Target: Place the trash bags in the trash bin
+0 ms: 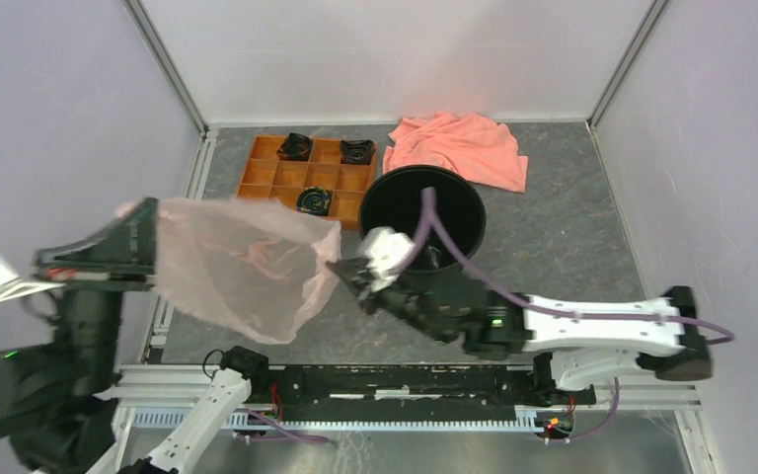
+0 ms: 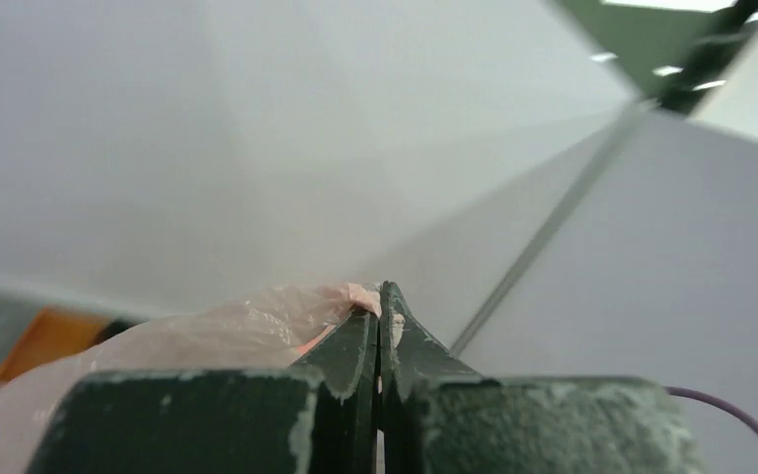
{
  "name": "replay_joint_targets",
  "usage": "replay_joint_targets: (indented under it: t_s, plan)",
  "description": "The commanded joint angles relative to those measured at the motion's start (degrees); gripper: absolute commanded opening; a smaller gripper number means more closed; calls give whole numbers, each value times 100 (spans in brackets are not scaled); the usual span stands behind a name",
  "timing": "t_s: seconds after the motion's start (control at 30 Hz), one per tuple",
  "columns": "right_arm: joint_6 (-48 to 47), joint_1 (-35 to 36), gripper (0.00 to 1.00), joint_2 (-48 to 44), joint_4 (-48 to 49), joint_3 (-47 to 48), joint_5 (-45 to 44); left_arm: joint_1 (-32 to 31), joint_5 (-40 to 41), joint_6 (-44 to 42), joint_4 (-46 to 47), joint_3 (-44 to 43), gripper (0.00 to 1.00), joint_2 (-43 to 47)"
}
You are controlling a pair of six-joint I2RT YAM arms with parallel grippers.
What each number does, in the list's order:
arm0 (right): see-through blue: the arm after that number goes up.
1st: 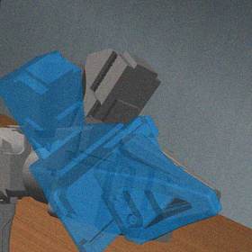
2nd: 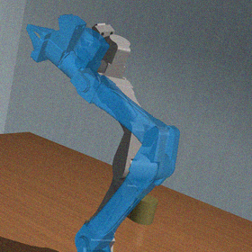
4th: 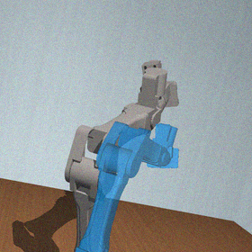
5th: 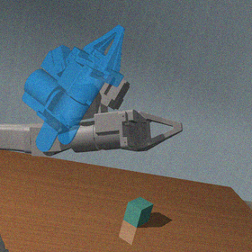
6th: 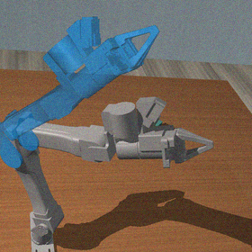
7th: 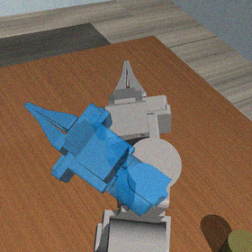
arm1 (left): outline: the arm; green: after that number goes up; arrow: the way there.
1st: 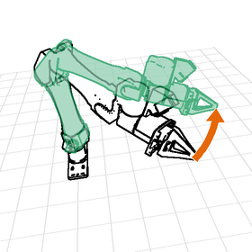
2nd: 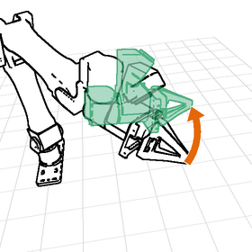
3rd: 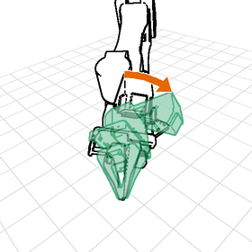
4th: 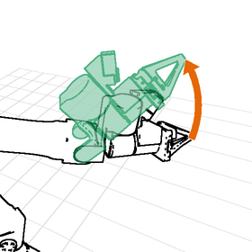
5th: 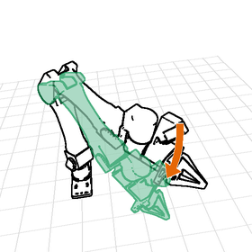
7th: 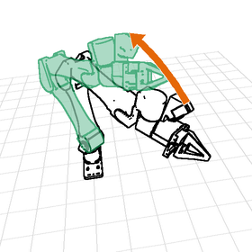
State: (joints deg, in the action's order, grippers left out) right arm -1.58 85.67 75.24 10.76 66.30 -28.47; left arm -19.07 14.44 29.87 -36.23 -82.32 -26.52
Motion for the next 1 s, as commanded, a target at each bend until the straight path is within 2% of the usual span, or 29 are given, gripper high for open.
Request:
replay_joint_targets:
  t_s: [0.0, 0.13, 0.23, 0.3, 0.37, 0.47, 0.57, 0.77, 0.87, 0.97]
  plan:
    - [-326, -28, 1, -1286, 317, -9, 139, -206, -1372, -337, 1017, -928, 2, -685]
    - [-144, -22, 1, -1881, -319, -6, -454, -213, -2861, 782, 2141, -960, 2, -1633]
    - [-149, -29, 1, -2176, -814, -10, -901, -211, -4176, 2230, 3989, -571, 2, -2303]
    - [-166, -27, 1, -2408, -1063, -95, -1347, -210, -4375, 3091, 5015, -331, 2, -2685]
    - [-223, -24, 1, -2708, -1227, -366, -1775, -232, -4274, 3456, 5498, -260, 2, -2931]
    - [-366, -28, 1, -3184, -1120, -745, -2267, -482, -3806, 3505, 5637, -264, 2, -3177]
    - [-641, -23, 1, -3481, -888, -789, -2449, -1015, -3521, 3366, 5722, -697, 2, -3589]
    - [-1374, -24, 1, -3337, -863, 103, -2410, -2289, -3201, 2621, 5603, -2245, 2, -4740]
    - [-2025, -26, 1, -3169, -730, 672, -2517, -2555, -3081, 2322, 5319, -2939, 2, -5192]
    - [-2540, -19, 1, -3080, -592, 1049, -2566, -2580, -3027, 2223, 5235, -3180, 2, -5404]
